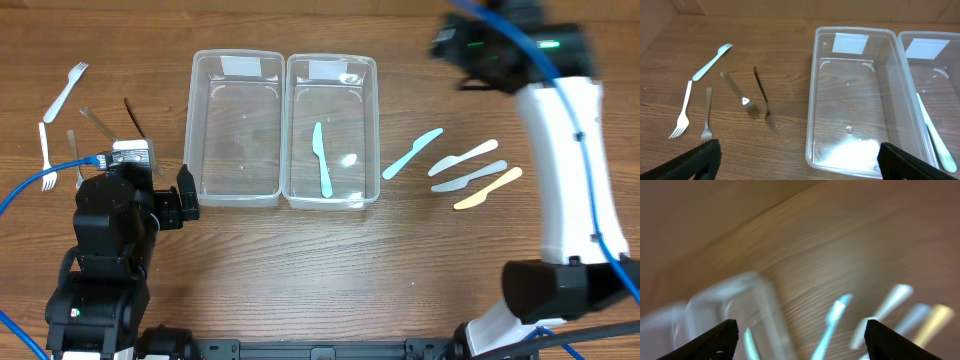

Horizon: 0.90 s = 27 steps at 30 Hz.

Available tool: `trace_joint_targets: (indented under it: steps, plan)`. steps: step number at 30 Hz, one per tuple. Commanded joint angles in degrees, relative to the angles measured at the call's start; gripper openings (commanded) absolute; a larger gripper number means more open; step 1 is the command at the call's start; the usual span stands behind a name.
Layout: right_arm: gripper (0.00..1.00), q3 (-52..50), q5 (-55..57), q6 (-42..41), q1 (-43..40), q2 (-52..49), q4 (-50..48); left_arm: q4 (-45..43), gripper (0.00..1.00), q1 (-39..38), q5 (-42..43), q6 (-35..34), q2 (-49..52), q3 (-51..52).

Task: Pack container
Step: 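Move the right gripper back over the yellow knife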

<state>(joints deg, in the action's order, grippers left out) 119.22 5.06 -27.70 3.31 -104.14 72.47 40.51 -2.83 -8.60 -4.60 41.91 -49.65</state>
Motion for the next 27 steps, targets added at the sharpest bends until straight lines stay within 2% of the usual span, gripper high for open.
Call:
trace_joint_targets:
  steps: [1,5,8,16,27]
  plan:
    - [0.87,-1.0,-5.5,-4.1,-10.8,-1.4,3.8,-0.3,1.0,0.6,0.7,-1.2,0.0,-1.6]
    - [0.9,-6.7,-7.5,-4.0,-18.5,-3.5,5.4,-0.3,1.0,0.6,0.7,-1.2,0.0,-1.6]
    - [0.9,-13.5,-7.8,-3.6,-21.0,-4.4,3.7,-0.5,1.0,0.6,0.7,-1.2,0.0,-1.6]
    - [0.91,-30.3,-7.8,-3.7,-21.4,-4.5,-5.7,-0.5,1.0,0.6,0.7,-1.2,0.0,-1.6]
    - [0.91,-41.4,-7.7,-4.6,-21.4,-5.3,-16.5,-0.5,1.0,0.6,0.7,-1.2,0.0,-1.6]
